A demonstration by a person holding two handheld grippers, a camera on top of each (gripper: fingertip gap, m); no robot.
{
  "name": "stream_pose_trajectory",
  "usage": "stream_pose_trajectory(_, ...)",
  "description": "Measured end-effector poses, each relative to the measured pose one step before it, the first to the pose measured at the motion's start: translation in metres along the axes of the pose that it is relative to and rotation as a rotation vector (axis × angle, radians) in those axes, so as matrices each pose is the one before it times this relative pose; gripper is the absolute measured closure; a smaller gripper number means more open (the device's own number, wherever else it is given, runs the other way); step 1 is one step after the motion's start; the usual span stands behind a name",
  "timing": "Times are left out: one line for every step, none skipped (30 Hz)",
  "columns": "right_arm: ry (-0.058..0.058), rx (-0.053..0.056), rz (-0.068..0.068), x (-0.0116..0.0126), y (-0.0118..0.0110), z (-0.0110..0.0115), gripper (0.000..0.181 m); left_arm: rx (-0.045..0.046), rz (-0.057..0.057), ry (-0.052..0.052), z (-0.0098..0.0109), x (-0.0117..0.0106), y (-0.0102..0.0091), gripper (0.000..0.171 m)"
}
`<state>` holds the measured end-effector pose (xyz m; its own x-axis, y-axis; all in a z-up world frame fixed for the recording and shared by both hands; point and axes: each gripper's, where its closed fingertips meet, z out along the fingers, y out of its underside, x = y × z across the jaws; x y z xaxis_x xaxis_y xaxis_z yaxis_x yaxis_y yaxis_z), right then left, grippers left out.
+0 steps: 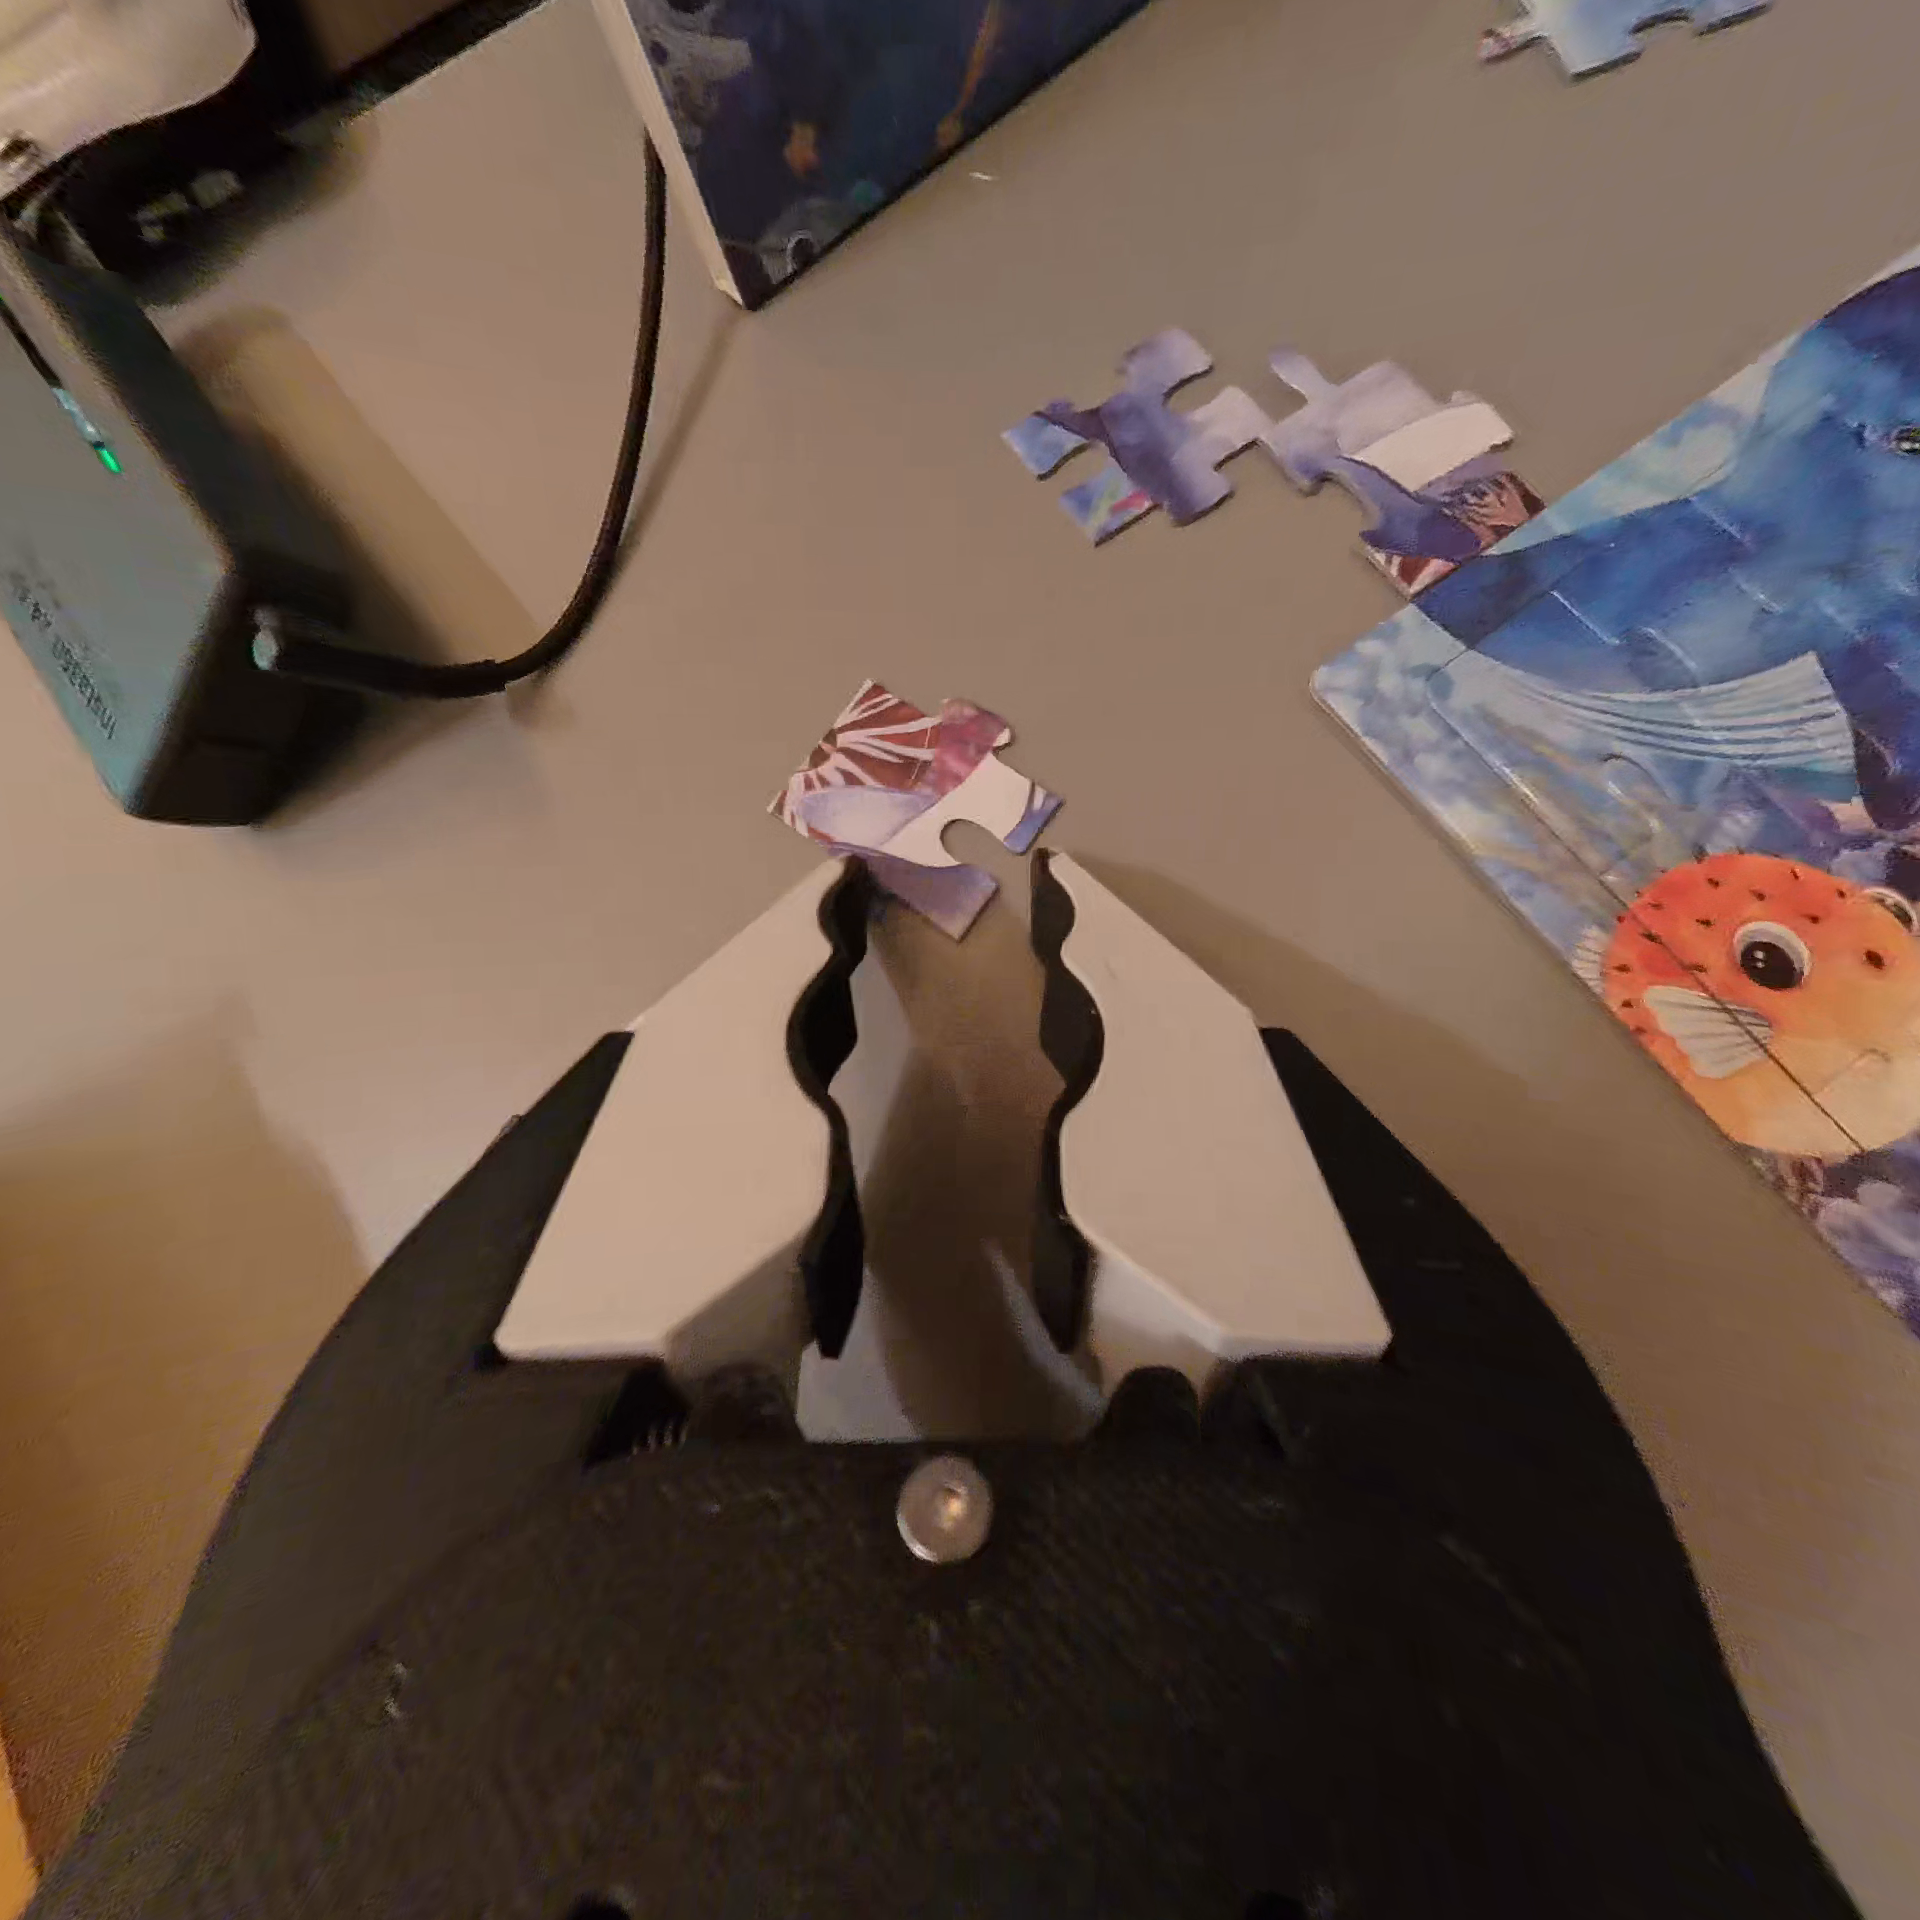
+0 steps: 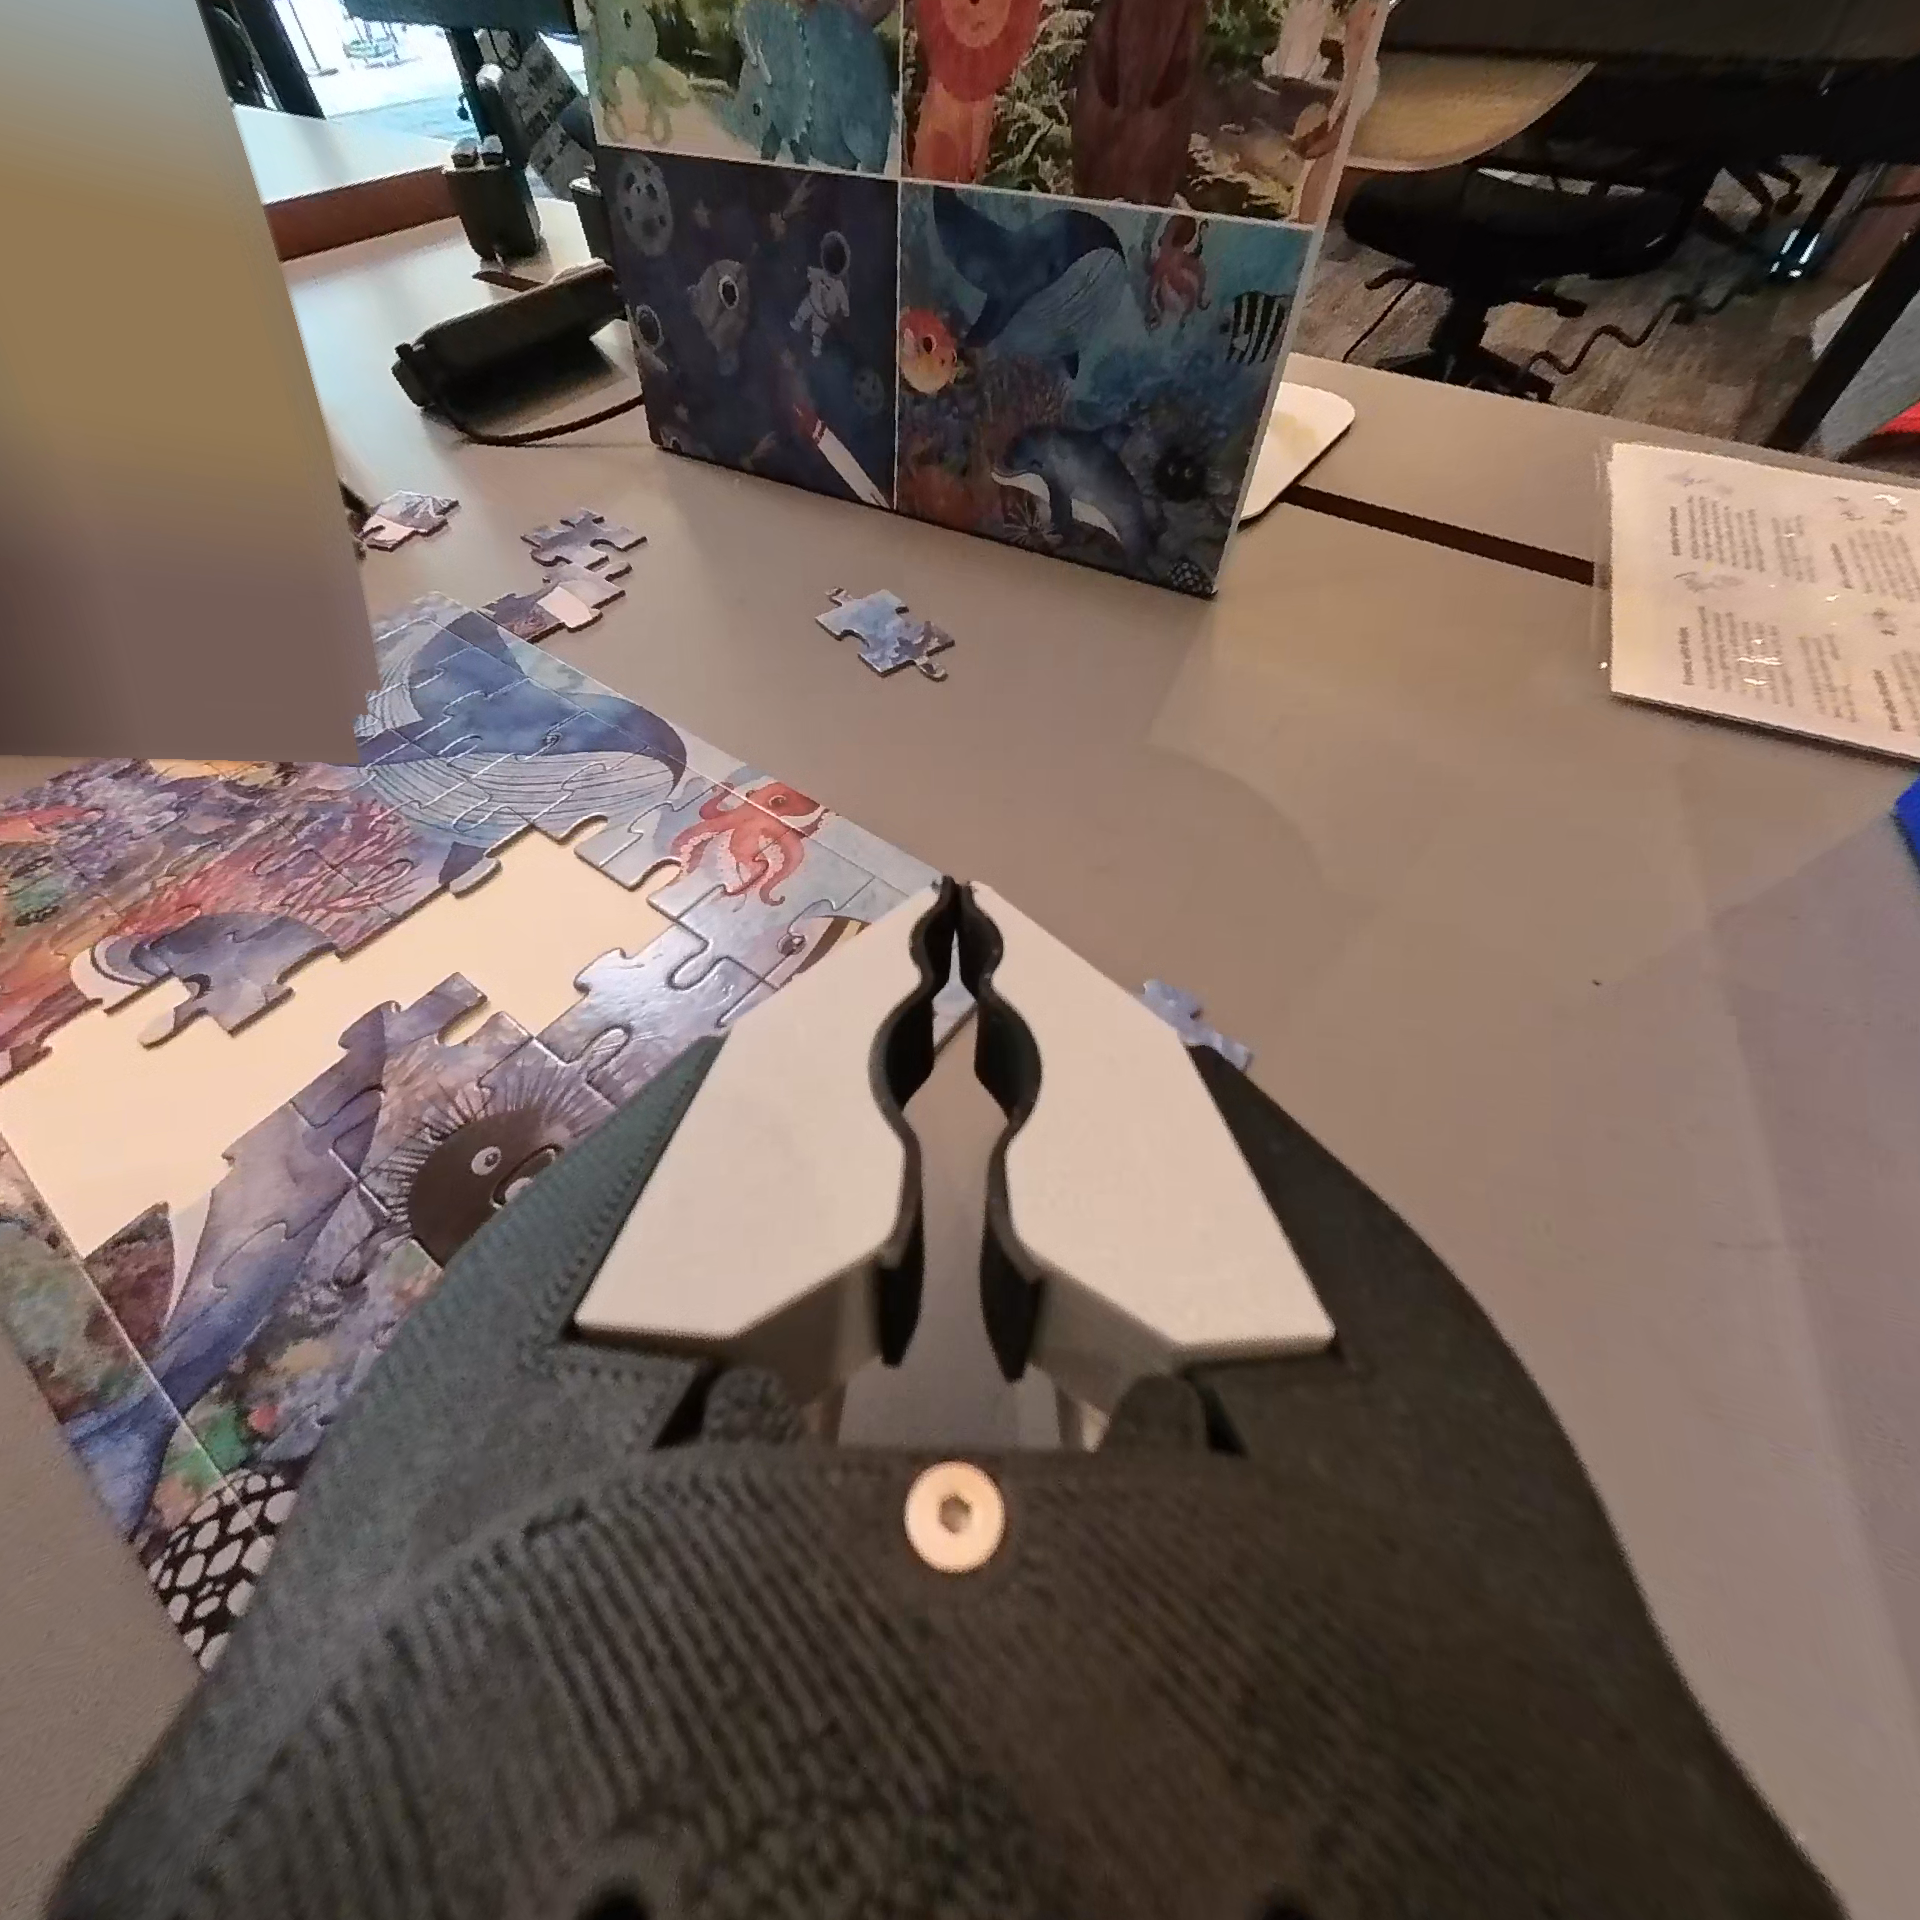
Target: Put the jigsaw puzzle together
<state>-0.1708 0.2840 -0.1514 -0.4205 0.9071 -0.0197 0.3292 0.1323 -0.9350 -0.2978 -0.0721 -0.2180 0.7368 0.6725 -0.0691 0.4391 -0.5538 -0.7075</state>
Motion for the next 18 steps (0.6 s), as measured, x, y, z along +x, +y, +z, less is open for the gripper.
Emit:
stream_pose_trajectory(0.0002,0.0001,-0.0004,0.00002,0.00002,-0.00008,0.181,-0.00066,0.0038,-0.0071,0.00021,-0.00055,-0.00009,0.141)
stream_pose_trajectory(0.0005,0.0012,-0.0004,0.00001,-0.0001,-0.00009,0.181,0.0003,0.0029,-0.0005,-0.00009,0.00016,0.00002,0.141)
stream_pose_trajectory(0.0004,0.001,-0.0001,-0.00003,-0.00017,-0.00013,0.181,0.00013,0.0019,0.0008,-0.00005,0.00033,0.0,0.143)
stream_pose_trajectory(0.0002,0.0006,0.0003,0.00006,-0.00004,-0.00008,0.181,0.00118,0.0071,-0.0012,-0.00043,0.00039,-0.00006,0.153)
stream_pose_trajectory(-0.0002,0.0008,0.0004,-0.00005,-0.00004,-0.00015,0.181,0.00212,0.0165,-0.0013,-0.00051,0.00095,0.00007,0.16)
stream_pose_trajectory(-0.0004,0.0011,0.0001,-0.00015,-0.00019,-0.00013,0.181,0.00106,0.0141,-0.0018,-0.00017,0.00124,-0.00012,0.164)
stream_pose_trajectory(-0.0002,0.0012,-0.0002,-0.0001,-0.0002,-0.00012,0.181,0.00075,0.0139,-0.0027,-0.00005,0.00105,-0.00025,0.167)
stream_pose_trajectory(-0.0002,0.0009,-0.0002,-0.00014,-0.00011,0.00002,0.181,0.00212,0.0143,-0.0013,-0.00017,0.00115,-0.00039,0.171)
stream_pose_trajectory(-0.0004,0.0006,-0.0001,-0.00009,-0.00005,-0.00004,0.181,0.00178,0.0109,-0.0027,-0.00031,0.00069,-0.00032,0.171)
stream_pose_trajectory(-0.0003,0.0,0.0,-0.00003,0.0,0.0,0.181,-0.00061,0.0064,0.0012,-0.00011,0.00087,0.00006,0.171)
stream_pose_trajectory(0.0,0.0,-0.0002,-0.00008,-0.00001,0.00004,0.181,0.00027,0.0028,0.0043,-0.00022,0.0009,-0.00005,0.171)
stream_pose_trajectory(-0.0004,0.0007,0.0,-0.00005,-0.00019,0.00001,0.181,0.00072,0.0007,0.0047,-0.00031,0.00065,-0.00018,0.171)
stream_pose_trajectory(-0.0007,0.0006,0.0002,-0.00014,-0.00005,-0.00004,0.181,0.00351,-0.0024,0.0012,-0.0005,-0.00024,-0.00035,0.171)
stream_pose_trajectory(-0.0004,0.0,0.0001,-0.00003,-0.00003,0.00008,0.181,0.00535,-0.0061,-0.0029,-0.0005,-0.00114,-0.00066,0.168)
stream_pose_trajectory(-0.0002,-0.0003,0.0,-0.00002,0.00013,0.00002,0.181,0.00821,-0.009,-0.0061,-0.00046,-0.0018,-0.00097,0.159)
stream_pose_trajectory(0.0,-0.0002,-0.0001,0.0,0.00003,-0.00001,0.181,0.01054,-0.0126,-0.0123,-0.00016,-0.00291,-0.00122,0.146)
stream_pose_trajectory(0.0,-0.0001,-0.0002,-0.00004,-0.00003,0.00012,0.181,0.00545,-0.0127,-0.0134,-0.00013,-0.00326,-0.00097,0.136)
stream_pose_trajectory(-0.0002,-0.0006,0.0,0.00001,0.00014,0.00008,0.181,0.00523,-0.011,-0.0152,-0.00007,-0.00335,-0.00093,0.13)
